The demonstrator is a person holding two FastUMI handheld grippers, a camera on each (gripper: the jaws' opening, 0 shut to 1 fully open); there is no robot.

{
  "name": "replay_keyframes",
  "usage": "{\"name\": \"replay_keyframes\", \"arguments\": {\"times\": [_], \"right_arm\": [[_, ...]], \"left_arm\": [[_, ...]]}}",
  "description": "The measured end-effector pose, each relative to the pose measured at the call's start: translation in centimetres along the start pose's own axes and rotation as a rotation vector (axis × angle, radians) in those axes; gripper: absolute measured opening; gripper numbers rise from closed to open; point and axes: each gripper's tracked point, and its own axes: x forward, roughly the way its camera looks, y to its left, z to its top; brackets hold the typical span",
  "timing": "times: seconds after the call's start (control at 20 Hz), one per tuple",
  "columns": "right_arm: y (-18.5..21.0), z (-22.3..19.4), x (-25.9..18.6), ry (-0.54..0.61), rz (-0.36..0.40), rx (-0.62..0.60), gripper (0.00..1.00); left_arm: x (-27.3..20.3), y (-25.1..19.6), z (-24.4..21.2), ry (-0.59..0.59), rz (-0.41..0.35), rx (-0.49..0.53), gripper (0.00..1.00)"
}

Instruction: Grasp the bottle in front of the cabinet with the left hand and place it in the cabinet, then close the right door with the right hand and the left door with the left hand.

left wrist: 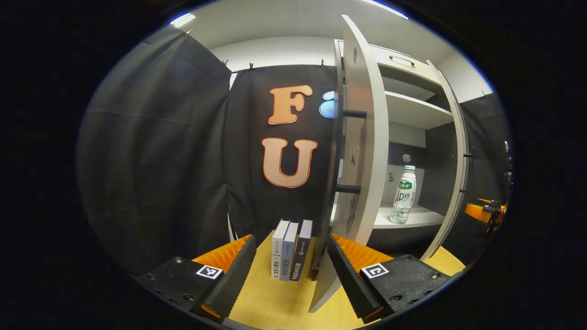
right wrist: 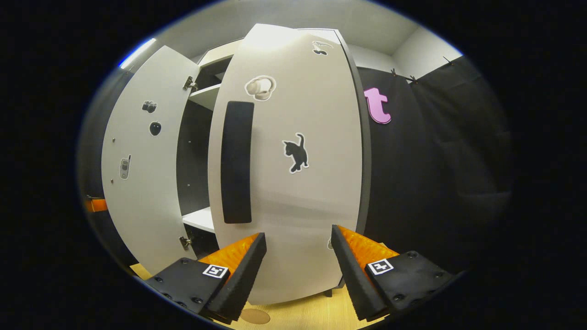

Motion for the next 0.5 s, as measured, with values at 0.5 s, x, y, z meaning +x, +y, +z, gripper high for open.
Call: {"name": "replay_keyframes", "arguments": {"times": [0.5], "right_arm": [[-3.0, 1.5, -1.9, -0.010, -0.048, -0.021, 0.88]], "left_arm": [[1.0, -1.0, -0.4, 0.012, -0.016, -0.005, 0.97]]}}
